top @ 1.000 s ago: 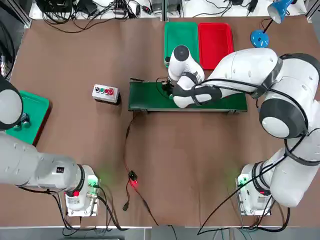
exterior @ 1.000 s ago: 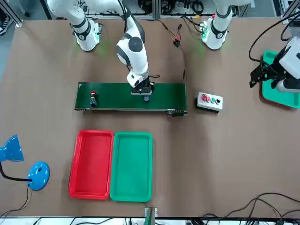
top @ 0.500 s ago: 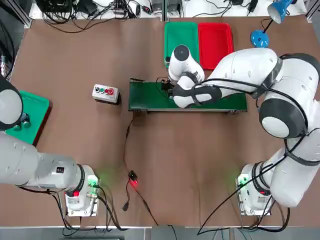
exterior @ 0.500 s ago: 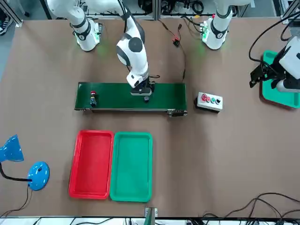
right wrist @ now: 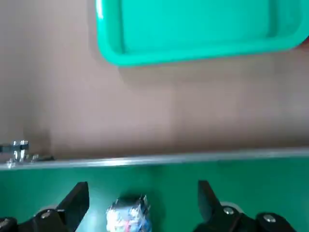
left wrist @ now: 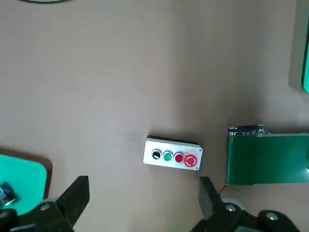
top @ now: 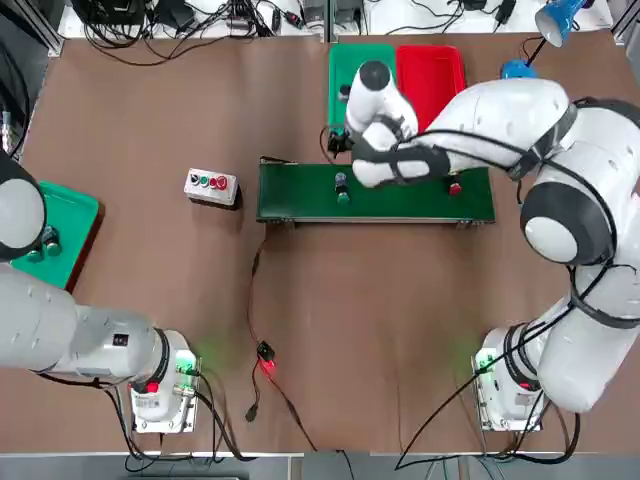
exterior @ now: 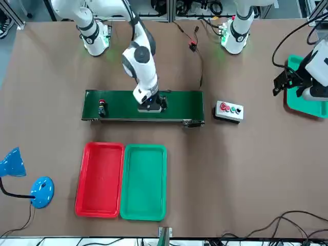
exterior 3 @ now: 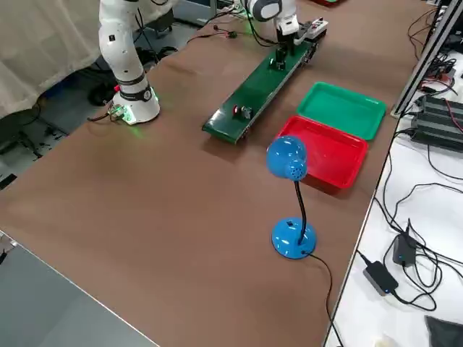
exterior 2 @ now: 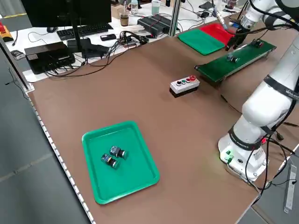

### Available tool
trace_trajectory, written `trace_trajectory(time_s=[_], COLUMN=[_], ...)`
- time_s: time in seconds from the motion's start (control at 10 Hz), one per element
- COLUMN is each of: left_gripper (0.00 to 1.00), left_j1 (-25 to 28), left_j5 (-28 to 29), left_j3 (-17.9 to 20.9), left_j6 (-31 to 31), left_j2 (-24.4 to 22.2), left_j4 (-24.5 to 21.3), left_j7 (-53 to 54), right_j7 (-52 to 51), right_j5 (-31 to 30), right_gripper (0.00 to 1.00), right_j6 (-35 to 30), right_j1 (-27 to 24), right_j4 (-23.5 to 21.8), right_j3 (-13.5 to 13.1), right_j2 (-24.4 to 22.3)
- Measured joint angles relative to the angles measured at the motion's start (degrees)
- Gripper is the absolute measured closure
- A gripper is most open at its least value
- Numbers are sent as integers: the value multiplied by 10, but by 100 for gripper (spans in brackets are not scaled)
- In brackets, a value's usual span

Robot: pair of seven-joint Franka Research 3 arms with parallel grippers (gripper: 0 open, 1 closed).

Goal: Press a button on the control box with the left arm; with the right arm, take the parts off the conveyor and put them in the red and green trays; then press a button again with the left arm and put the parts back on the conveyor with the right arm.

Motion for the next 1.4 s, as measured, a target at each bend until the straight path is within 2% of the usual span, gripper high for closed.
trace_trajectory(time_s=[0.3,0.6,1.2,1.4], left_gripper=[0,0,0,0], left_j1=[-1,0,0,0], left_j5=[0,0,0,0], left_j3=[-2,-1,-1,-1], left_j6=[0,0,0,0], left_j2=[0,0,0,0], left_j4=[0,0,0,1], left_j7=[0,0,0,0], right_j7=[-111,-240,-360,-381], right_j5=[-1,0,1,1], right_gripper=[0,0,0,0], right_j6=[-179,-292,-416,-472], right_j1=[-76,-159,-324,-360], right_j4=[114,191,222,253], right_j3=[-1,-2,-3,-3], right_j2=[-12,-38,-152,-166])
